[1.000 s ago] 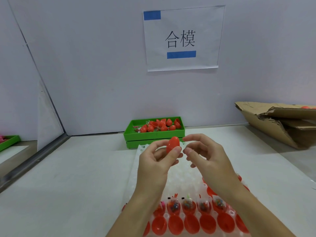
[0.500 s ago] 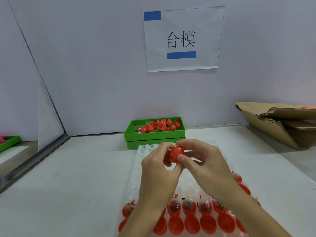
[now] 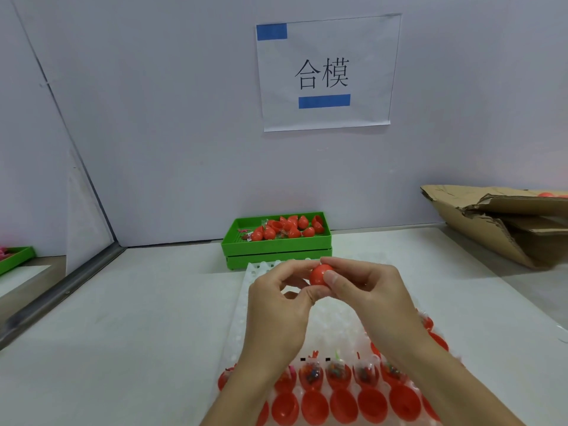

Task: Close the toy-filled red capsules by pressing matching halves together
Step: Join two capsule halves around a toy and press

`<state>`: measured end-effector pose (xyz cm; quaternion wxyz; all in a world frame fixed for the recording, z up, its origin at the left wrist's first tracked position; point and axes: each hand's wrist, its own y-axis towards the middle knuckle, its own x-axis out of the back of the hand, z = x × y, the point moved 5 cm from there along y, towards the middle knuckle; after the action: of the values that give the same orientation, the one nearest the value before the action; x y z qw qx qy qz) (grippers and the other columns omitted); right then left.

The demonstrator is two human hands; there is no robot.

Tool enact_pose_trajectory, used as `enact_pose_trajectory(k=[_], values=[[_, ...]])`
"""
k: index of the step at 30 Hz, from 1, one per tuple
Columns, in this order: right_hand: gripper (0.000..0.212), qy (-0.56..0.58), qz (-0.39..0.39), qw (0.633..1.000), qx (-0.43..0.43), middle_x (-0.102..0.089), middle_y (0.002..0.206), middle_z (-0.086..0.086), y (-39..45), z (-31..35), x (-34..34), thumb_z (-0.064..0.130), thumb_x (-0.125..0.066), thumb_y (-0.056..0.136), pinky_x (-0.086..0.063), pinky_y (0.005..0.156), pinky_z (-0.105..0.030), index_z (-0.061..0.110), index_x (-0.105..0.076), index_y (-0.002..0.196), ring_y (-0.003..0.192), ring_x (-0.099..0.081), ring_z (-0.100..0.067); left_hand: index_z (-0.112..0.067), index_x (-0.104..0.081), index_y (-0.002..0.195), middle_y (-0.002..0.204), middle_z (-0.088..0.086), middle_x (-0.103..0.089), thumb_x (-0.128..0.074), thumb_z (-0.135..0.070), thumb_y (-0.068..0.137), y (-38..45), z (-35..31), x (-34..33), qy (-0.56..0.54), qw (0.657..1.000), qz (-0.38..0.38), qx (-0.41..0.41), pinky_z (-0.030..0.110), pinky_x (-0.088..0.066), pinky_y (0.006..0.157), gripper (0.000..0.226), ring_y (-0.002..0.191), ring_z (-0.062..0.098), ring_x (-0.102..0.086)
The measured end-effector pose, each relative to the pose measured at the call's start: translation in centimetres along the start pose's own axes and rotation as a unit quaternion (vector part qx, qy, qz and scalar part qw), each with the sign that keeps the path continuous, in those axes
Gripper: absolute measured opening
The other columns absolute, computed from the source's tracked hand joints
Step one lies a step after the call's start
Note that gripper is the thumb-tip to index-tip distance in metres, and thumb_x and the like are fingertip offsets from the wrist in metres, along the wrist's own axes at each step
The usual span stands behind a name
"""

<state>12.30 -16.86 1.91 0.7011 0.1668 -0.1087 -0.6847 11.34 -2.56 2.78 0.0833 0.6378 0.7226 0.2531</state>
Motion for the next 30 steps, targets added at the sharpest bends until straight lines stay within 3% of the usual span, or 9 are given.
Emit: enact_pose_trajectory(k=[5,7,10,15,17,22,26,30], values=[[0.039,-0.056,-0.010,0.998,0.003,-0.078,0.091,0.015,0.0,0.0,0.1,-0.002,-0.070,0.088,-0.056,0.082,-0.015,0.037,-0.076,0.090,0.091,-0.073,-0.003,-0.021,-0.073,0.081,0.077,-0.009,-0.072,-0.079,0.005,0.075,-0.2,0.1,-0.3,-0.011,1.000,0.008,-0.006,0.024,-0.059,0.070,0.027,0.076,0.009,-0.069],[0.041,-0.062,-0.006,0.998,0.002,-0.078,0.091,0.016,0.0,0.1,-0.1,-0.002,-0.068,0.089,-0.056,0.080,-0.014,0.038,-0.075,0.091,0.091,-0.073,-0.002,-0.021,-0.071,0.081,0.077,-0.008,-0.072,-0.079,0.005,0.075,-0.3,0.1,-0.3,-0.007,1.000,0.007,-0.009,0.028,-0.060,0.072,0.027,0.076,0.010,-0.069],[0.029,-0.036,-0.001,0.999,-0.015,-0.078,0.095,0.011,0.0,-0.1,-0.5,0.005,-0.063,0.095,-0.059,0.084,-0.022,0.030,-0.075,0.103,0.095,-0.073,-0.007,-0.027,-0.068,0.084,0.084,-0.008,-0.070,-0.081,-0.006,0.078,-0.2,-0.1,-0.2,0.012,0.999,-0.007,-0.030,0.032,-0.059,0.074,0.025,0.081,0.011,-0.066],[0.024,0.083,0.023,0.993,-0.077,-0.078,0.097,0.000,0.2,-0.2,-0.6,0.019,-0.059,0.098,-0.060,0.086,-0.031,0.024,-0.063,0.121,0.093,-0.075,-0.020,-0.045,-0.057,0.092,0.118,-0.041,-0.056,-0.071,-0.040,0.079,0.0,-1.0,0.1,0.070,0.995,-0.001,-0.074,0.005,-0.044,0.088,0.020,0.111,-0.014,-0.054],[0.024,0.075,0.015,0.993,-0.095,-0.078,0.095,0.000,0.3,-0.3,-0.3,0.025,-0.061,0.096,-0.061,0.081,-0.029,0.025,-0.062,0.120,0.090,-0.076,-0.020,-0.040,-0.056,0.094,0.115,-0.038,-0.061,-0.072,-0.039,0.078,-0.1,-0.9,0.1,0.062,0.995,-0.003,-0.083,0.006,-0.045,0.093,0.022,0.110,-0.013,-0.058],[0.023,-0.066,0.037,0.995,-0.071,-0.078,0.087,0.006,0.1,-0.1,-0.2,0.034,-0.072,0.089,-0.060,0.073,-0.022,0.024,-0.070,0.110,0.083,-0.075,-0.010,-0.037,-0.053,0.095,0.090,-0.022,-0.065,-0.082,-0.030,0.076,-0.2,-0.7,0.1,0.152,0.978,-0.020,-0.142,0.007,-0.048,0.080,0.035,0.095,-0.003,-0.062],[0.016,-0.130,0.048,0.989,-0.058,-0.078,0.086,0.011,-0.3,0.4,-0.7,0.026,-0.080,0.084,-0.059,0.079,-0.021,0.028,-0.075,0.099,0.084,-0.074,-0.006,-0.036,-0.050,0.106,0.094,-0.021,-0.057,-0.087,-0.021,0.073,-0.4,-0.6,0.2,0.225,0.958,-0.007,-0.178,0.006,-0.046,0.079,0.051,0.097,-0.003,-0.054],[0.018,-0.050,-0.001,0.994,-0.101,-0.078,0.088,0.003,0.7,0.1,0.1,0.027,-0.074,0.089,-0.060,0.072,-0.023,0.020,-0.073,0.106,0.081,-0.076,-0.014,-0.044,-0.045,0.128,0.112,-0.035,-0.047,-0.085,-0.045,0.068,-0.2,-0.1,0.3,0.193,0.974,0.007,-0.115,0.010,-0.047,0.084,0.072,0.100,-0.001,-0.054]])
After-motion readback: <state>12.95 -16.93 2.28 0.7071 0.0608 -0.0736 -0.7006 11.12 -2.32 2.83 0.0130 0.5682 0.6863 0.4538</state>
